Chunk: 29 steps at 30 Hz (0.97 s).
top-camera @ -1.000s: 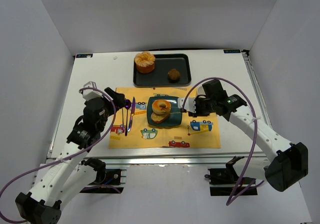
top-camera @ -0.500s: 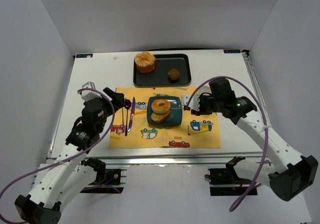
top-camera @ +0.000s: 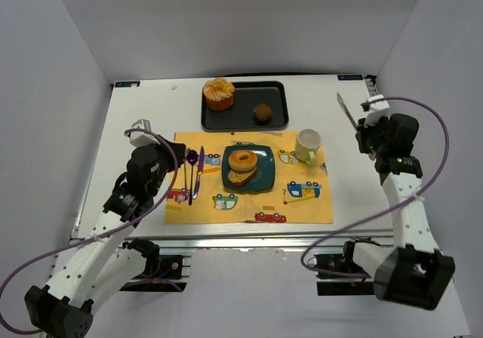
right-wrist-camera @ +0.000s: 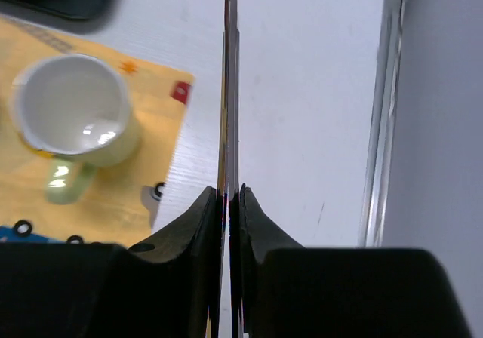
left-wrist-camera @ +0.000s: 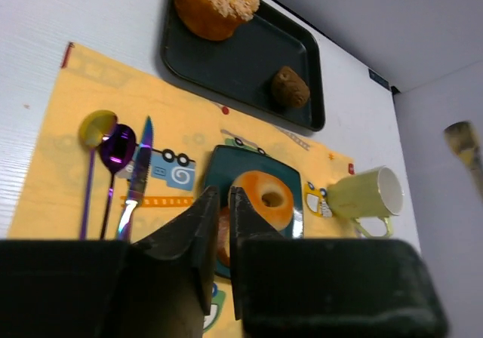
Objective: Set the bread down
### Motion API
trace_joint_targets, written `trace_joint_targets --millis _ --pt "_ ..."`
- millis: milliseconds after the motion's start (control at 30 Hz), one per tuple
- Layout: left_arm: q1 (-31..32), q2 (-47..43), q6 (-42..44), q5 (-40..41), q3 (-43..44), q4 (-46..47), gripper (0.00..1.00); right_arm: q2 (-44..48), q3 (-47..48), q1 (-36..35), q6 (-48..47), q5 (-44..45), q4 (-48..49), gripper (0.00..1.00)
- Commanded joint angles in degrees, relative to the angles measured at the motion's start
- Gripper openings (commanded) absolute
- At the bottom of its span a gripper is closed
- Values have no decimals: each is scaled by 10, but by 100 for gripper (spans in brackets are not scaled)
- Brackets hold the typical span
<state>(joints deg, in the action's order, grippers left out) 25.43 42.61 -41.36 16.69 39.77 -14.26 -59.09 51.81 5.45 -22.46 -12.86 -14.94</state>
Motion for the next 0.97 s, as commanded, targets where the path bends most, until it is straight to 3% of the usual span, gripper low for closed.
trace_joint_targets --millis 0,33,167,200,333,433,467,567,733,933 --pt "-2 15 6 -46 -5 23 20 -46 -35 65 114 -18 72 0" --pt "-2 18 5 -56 -5 26 20 -85 -48 84 129 -14 77 0" --pt "-2 25 1 -62 -3 23 44 -158 -117 91 109 9 187 0" --pt "-2 25 1 -61 0 20 56 -186 -126 91 103 8 223 0" --pt "-2 24 7 -52 12 -2 68 -246 -126 93 93 -2 231 6" --pt "-2 24 11 -48 13 -7 71 -283 -103 93 68 -36 185 45" --pt "-2 26 11 -50 9 -6 71 -289 -98 94 59 -44 174 67" --pt "-2 27 7 -57 -3 5 72 -301 -83 104 25 -65 132 89" --pt "-2 27 -1 -69 -15 12 71 -275 -42 106 29 1 92 90" --pt "-2 43 12 -100 -17 9 70 -191 46 95 22 -50 41 90"
